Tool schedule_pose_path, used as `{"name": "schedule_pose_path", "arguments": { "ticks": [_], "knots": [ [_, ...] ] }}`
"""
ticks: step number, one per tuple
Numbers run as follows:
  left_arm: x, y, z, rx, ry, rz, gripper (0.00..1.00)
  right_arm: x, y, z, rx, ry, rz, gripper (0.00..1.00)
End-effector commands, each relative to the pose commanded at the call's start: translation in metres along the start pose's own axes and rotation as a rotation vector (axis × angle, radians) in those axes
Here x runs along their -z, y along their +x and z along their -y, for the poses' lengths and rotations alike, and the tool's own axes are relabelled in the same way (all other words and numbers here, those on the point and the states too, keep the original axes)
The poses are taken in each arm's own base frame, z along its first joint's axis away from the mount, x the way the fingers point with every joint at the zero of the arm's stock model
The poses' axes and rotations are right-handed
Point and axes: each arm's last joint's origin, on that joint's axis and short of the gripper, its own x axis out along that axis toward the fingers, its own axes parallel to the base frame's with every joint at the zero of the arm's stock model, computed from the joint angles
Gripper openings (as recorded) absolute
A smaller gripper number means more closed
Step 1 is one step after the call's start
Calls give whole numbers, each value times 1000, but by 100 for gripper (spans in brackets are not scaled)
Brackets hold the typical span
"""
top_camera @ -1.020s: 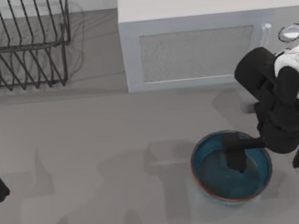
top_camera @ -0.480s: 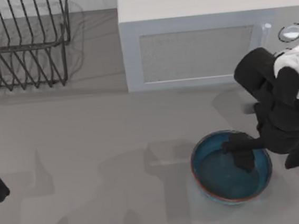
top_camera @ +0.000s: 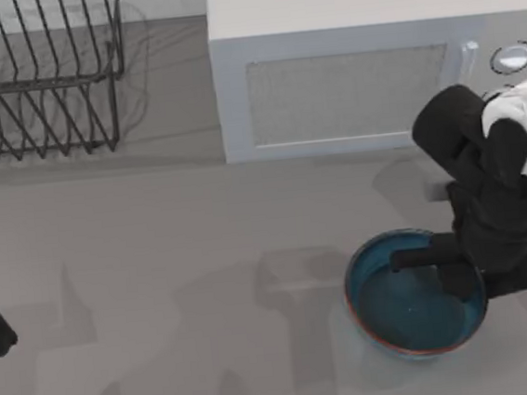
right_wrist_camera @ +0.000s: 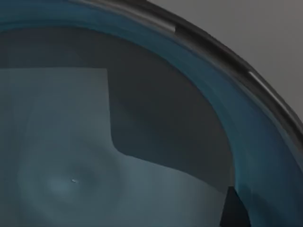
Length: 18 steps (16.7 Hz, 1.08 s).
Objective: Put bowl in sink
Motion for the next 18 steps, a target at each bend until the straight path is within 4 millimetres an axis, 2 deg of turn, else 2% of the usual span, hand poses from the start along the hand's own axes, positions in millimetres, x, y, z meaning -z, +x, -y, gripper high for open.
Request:
{"name": "schedule_pose_path", "arguments": {
  "ticks": [10, 13, 18],
  "knots": [
    [0, 0, 0, 0, 0, 0, 100, -2, -5, -1, -1, -2, 4, 0],
    [0, 0, 0, 0, 0, 0, 100, -8, -30, -6, -3, -5, 8, 0],
    [0, 0, 0, 0, 0, 0, 100, -8, -96, -6, 15, 1, -26, 0]
  ]
}}
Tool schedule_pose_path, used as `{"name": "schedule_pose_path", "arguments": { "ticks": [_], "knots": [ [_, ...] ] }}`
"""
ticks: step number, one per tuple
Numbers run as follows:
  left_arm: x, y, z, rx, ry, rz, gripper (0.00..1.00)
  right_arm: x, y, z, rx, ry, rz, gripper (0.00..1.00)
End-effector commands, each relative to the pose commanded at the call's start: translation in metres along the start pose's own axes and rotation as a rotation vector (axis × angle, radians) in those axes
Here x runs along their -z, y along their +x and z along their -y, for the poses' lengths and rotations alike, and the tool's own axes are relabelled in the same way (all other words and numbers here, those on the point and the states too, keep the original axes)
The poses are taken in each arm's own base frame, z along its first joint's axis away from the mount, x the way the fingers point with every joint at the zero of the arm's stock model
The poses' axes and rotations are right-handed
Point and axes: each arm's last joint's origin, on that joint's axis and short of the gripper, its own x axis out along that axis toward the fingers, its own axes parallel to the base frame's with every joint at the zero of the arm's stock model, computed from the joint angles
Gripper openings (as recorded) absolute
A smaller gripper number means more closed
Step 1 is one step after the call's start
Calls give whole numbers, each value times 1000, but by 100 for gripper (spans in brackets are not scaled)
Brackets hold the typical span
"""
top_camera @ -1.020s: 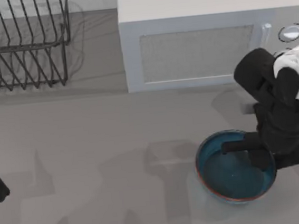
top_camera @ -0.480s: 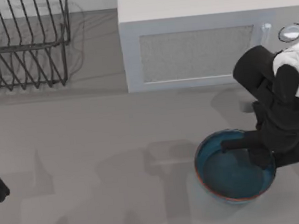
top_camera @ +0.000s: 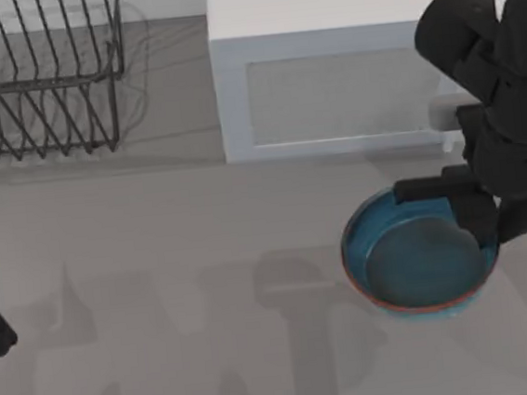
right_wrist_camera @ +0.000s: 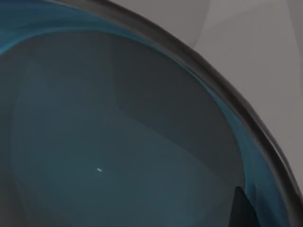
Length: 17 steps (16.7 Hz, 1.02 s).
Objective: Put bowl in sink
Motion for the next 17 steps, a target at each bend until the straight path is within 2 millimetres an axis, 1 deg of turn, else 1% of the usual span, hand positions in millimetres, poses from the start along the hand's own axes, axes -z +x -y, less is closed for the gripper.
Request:
{"name": "schedule_pose_path", "arguments": {
  "ticks": [2, 4, 5, 8, 10, 11, 13, 15, 17],
  "knots": [
    [0, 0, 0, 0, 0, 0, 100, 4, -28, 3, -3, 0, 6, 0],
    [0, 0, 0, 0, 0, 0, 100, 8, -48, 6, -12, 0, 21, 0],
    [0, 0, 0, 0, 0, 0, 100, 10, -53, 6, -15, 0, 27, 0],
    [0, 0, 0, 0, 0, 0, 100, 10, -54, 7, -15, 0, 28, 0],
    [0, 0, 0, 0, 0, 0, 100, 10, -52, 5, -14, -3, 25, 0],
    [0, 0, 0, 0, 0, 0, 100, 8, -50, 8, -16, 3, 26, 0],
    [0, 0, 0, 0, 0, 0, 100, 1, -40, 21, -23, 33, 29, 0],
    [0, 0, 0, 0, 0, 0, 100, -10, -21, 45, -39, 91, 40, 0],
    [0, 0, 0, 0, 0, 0, 100, -22, 3, 80, -63, 173, 68, 0]
  ]
}}
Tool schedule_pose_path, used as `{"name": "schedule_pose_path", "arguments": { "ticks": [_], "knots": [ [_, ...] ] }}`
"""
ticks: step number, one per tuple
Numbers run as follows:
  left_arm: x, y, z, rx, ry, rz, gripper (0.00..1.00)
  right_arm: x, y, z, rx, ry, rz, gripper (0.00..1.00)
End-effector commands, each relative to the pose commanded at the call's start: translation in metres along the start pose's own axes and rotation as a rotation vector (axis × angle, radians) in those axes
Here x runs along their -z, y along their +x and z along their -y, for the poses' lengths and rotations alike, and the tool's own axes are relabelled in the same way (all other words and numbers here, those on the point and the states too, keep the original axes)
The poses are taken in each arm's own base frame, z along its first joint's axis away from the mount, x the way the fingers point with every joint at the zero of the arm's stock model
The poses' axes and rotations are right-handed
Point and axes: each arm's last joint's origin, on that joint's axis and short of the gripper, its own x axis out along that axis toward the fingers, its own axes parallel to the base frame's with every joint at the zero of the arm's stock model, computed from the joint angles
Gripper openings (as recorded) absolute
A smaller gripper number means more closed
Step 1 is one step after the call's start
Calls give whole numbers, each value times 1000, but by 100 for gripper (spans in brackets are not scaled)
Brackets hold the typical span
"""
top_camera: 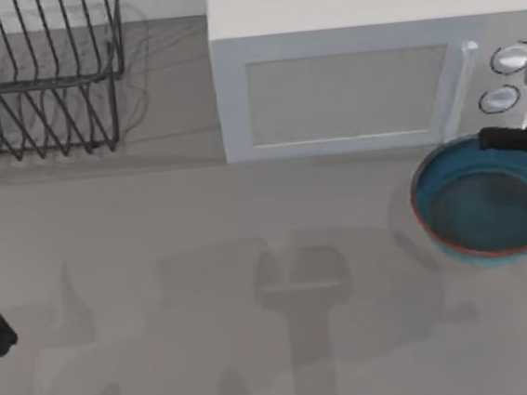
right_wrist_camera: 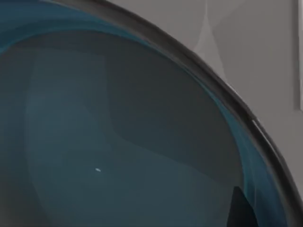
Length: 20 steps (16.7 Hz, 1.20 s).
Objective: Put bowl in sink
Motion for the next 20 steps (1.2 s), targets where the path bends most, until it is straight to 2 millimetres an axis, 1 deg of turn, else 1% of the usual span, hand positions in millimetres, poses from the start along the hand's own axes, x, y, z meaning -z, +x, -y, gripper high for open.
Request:
{"name": "schedule_pose_path", "arguments": {
  "ticks": [3, 6, 9, 11, 13, 15, 18, 20],
  "knots": [
    [0, 0, 0, 0, 0, 0, 100, -19, 36, 63, -52, 137, 105, 0],
    [0, 0, 0, 0, 0, 0, 100, -29, 61, 124, -109, 237, 320, 0],
    [0, 0, 0, 0, 0, 0, 100, -30, 69, 174, -136, 264, 612, 0],
    [0, 0, 0, 0, 0, 0, 100, -27, 65, 198, -130, 236, 822, 0],
    [0, 0, 0, 0, 0, 0, 100, -22, 55, 213, -112, 175, 1022, 0],
    [0, 0, 0, 0, 0, 0, 100, -16, 41, 220, -94, 93, 1194, 0],
    [0, 0, 0, 0, 0, 0, 100, -10, 21, 218, -84, -43, 1389, 0],
    [0, 0, 0, 0, 0, 0, 100, -8, 11, 212, -90, -120, 1474, 0]
  ]
}}
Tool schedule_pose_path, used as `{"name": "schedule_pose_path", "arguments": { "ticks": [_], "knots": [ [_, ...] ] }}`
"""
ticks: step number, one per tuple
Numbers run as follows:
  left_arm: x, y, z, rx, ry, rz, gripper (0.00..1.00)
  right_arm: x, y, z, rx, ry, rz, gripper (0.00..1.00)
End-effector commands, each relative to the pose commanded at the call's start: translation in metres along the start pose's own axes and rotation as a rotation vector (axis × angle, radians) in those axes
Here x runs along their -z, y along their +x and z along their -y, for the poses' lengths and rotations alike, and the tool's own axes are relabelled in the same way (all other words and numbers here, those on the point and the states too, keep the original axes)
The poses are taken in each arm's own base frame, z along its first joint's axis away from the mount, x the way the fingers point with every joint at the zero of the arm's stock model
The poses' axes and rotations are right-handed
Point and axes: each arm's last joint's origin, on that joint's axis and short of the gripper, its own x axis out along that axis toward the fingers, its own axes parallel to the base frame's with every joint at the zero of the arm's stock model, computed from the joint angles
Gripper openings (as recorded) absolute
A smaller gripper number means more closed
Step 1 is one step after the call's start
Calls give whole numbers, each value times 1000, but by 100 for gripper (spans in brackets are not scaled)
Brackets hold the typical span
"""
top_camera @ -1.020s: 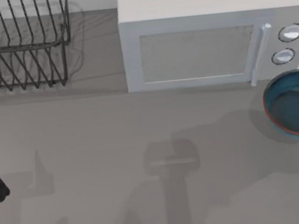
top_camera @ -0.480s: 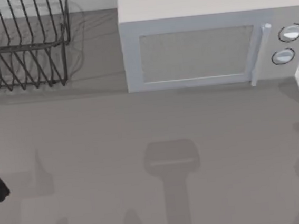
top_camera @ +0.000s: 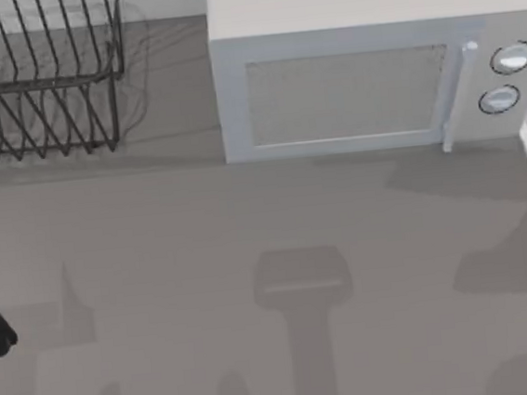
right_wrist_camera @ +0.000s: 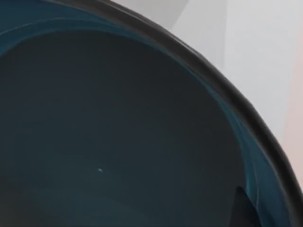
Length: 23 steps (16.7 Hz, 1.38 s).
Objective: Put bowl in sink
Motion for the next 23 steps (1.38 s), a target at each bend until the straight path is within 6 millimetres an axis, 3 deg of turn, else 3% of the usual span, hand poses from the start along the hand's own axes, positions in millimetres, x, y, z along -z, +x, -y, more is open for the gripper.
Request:
{"name": "schedule_pose_path", "arguments": {
  "ticks": [7, 10, 16, 20, 23],
  "knots": [
    [0, 0, 0, 0, 0, 0, 100, -7, 0, -4, -32, -29, 48, 0],
    [0, 0, 0, 0, 0, 0, 100, 1, 3, -2, -38, -27, 44, 0],
    [0, 0, 0, 0, 0, 0, 100, 65, 18, 7, -41, -28, 40, 0],
    [0, 0, 0, 0, 0, 0, 100, 112, 15, 5, -38, -38, 55, 0],
    [0, 0, 0, 0, 0, 0, 100, 135, 9, 1, -37, -36, 54, 0]
  ]
}}
